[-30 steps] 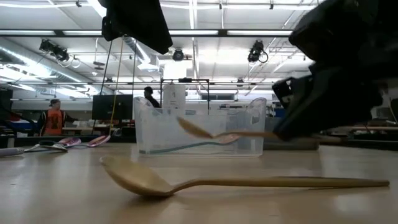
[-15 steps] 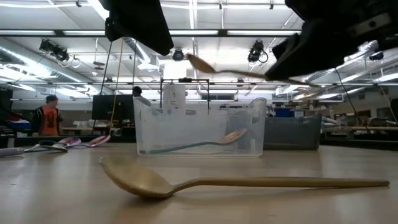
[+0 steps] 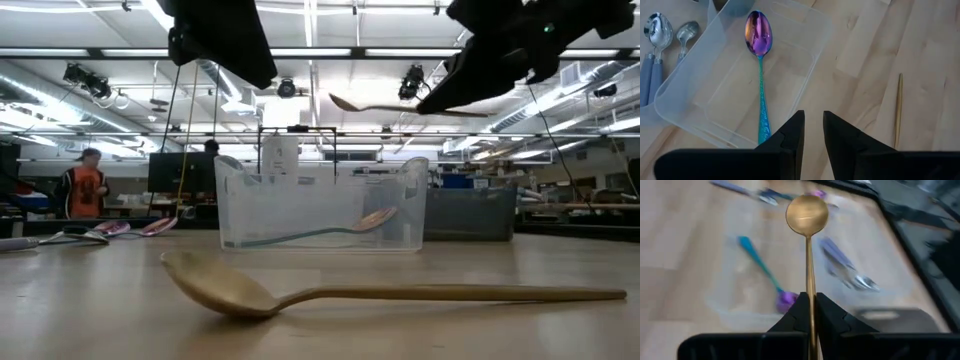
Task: Sort silverware by color (type)
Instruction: Put the gold spoon into the black bin
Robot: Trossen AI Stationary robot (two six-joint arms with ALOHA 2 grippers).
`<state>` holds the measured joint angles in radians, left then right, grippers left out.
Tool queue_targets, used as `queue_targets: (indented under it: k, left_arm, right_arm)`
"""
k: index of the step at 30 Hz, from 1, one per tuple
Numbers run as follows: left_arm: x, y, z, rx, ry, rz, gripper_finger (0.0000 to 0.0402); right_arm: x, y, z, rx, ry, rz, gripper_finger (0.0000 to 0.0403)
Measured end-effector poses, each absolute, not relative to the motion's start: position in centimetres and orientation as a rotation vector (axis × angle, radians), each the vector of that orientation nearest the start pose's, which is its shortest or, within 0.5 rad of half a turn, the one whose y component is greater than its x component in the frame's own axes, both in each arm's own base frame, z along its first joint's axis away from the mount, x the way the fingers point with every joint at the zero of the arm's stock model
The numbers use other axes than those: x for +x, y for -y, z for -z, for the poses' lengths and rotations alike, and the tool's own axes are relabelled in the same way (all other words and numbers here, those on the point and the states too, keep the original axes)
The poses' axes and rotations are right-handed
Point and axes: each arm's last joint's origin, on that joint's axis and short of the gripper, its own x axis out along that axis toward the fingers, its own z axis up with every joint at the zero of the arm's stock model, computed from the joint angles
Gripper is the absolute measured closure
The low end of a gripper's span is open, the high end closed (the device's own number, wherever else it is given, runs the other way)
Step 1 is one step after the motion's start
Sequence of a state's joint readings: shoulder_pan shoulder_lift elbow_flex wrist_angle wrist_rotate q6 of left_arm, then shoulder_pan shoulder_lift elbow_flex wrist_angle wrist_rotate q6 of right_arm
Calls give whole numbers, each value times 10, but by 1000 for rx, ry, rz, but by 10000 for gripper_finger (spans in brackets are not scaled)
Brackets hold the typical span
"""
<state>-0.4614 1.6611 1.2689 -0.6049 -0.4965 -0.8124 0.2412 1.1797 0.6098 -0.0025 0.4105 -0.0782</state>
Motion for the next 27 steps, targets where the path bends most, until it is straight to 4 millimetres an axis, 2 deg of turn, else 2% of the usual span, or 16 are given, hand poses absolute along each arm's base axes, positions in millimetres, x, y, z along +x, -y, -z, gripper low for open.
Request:
queue_targets:
  k: [4,11,18,27]
  left_arm:
    - [313,142,-250,-299,-797,-375,324]
    - [312,141,-249,-291,-810,-381,324]
    - [312,141,-249,-290,-812,-382,324]
    - [312,141,-249,-292,-811,-383,324]
  right_arm:
    - [226,-24,-218,-250,-576,241,383]
    - [212,12,-211,-210,-611,389,383]
    - [200,35,-192,-180,-652,461,383]
    - [186,55,-164,-139,-644,482,383]
